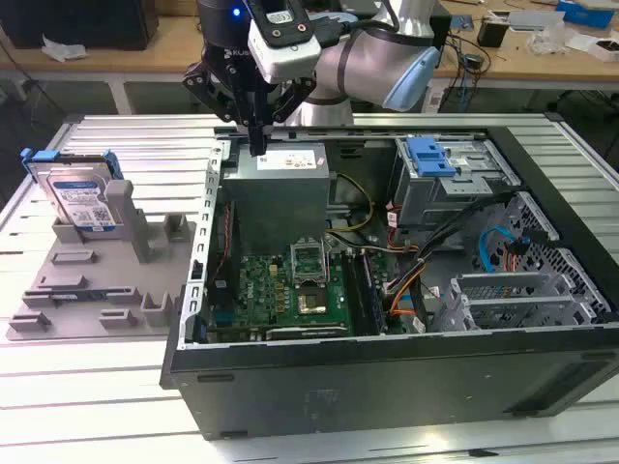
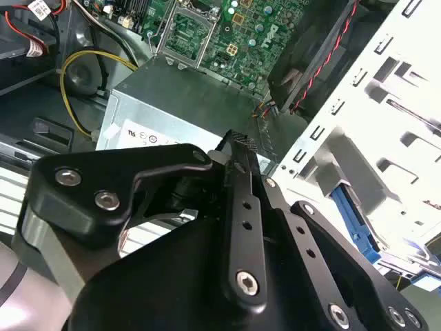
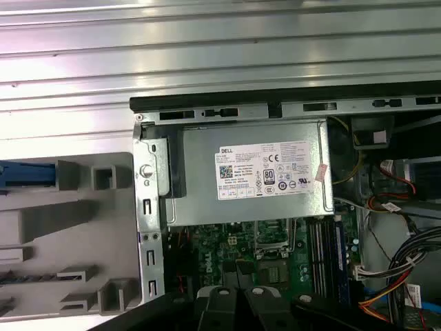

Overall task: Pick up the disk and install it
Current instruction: 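Reach for the disk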

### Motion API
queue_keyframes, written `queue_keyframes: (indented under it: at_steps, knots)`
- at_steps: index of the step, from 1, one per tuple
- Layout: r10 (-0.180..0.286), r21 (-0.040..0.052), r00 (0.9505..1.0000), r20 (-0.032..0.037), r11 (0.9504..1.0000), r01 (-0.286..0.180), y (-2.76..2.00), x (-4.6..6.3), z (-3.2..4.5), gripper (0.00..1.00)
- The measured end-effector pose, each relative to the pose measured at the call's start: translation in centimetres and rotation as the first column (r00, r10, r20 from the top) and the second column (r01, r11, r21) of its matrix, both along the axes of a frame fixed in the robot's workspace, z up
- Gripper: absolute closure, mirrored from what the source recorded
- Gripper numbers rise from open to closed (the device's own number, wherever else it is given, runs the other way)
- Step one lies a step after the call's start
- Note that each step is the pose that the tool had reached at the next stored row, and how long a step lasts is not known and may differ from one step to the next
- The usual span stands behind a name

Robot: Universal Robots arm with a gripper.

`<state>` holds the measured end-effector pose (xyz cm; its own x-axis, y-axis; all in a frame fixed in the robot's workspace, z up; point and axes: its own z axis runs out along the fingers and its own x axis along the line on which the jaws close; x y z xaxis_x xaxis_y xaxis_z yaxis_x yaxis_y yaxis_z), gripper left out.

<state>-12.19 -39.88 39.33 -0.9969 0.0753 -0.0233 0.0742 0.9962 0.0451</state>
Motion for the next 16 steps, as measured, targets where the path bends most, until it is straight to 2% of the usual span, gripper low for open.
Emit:
queue_keyframes:
  at_steps: [14,16]
  knots:
    - [0.0,0.0001,1.0,0.0001,1.0,0.0,0.02,-0.02,-0.01,0.89]
    - [0.0,-0.0002,1.0,0.0,1.0,0.0,0.33,-0.23,-0.02,0.89]
